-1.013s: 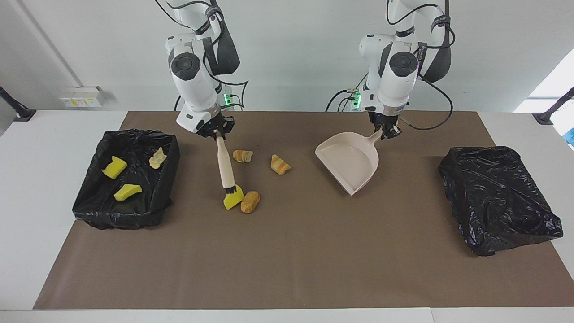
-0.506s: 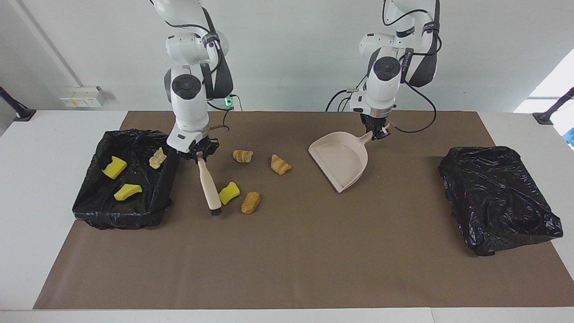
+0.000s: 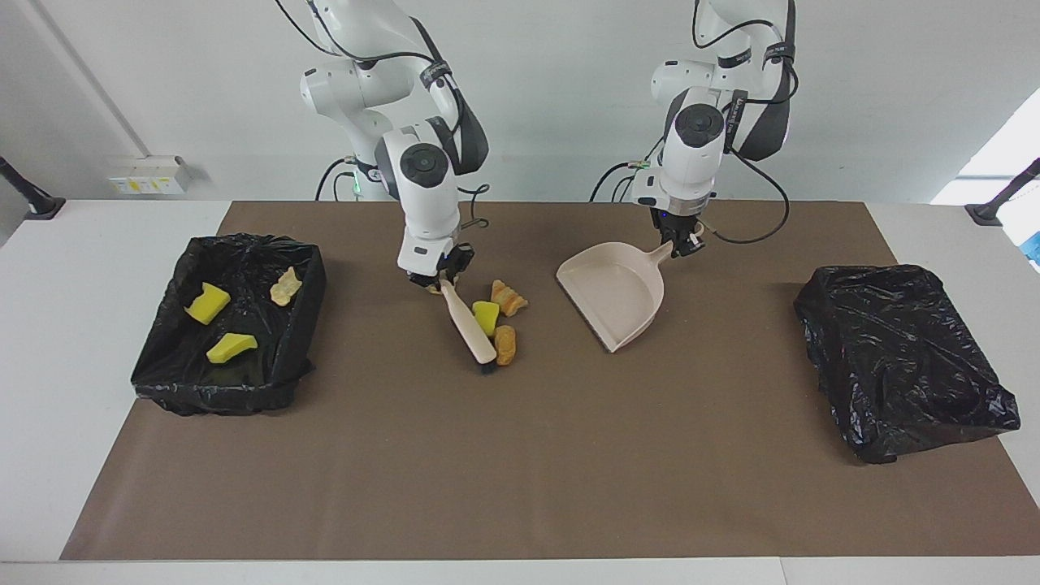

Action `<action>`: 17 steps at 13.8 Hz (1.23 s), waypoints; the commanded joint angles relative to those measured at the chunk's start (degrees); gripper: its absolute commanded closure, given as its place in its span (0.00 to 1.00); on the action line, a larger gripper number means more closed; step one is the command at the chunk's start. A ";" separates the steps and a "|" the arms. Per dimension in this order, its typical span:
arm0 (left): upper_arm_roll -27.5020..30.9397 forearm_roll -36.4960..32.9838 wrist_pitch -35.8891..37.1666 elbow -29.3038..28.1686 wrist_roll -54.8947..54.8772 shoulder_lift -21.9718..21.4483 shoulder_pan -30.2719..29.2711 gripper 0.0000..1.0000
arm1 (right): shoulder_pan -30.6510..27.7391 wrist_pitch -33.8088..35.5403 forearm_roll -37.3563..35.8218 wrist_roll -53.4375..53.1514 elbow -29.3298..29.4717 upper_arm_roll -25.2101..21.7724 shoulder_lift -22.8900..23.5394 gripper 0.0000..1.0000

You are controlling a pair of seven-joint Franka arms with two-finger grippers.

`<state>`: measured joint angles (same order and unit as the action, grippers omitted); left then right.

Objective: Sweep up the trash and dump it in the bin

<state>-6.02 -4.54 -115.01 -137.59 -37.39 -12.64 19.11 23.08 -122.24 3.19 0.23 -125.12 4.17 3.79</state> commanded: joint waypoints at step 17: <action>0.48 -0.74 -1.27 -0.66 2.14 -0.28 0.66 1.00 | -4.34 18.35 10.72 -14.64 5.69 -0.92 -8.17 1.00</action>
<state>-5.98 -4.54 -115.09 -137.62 -36.63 -12.47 19.12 21.90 -104.43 17.77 -12.43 -115.93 2.60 -1.44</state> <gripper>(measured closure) 0.687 0.740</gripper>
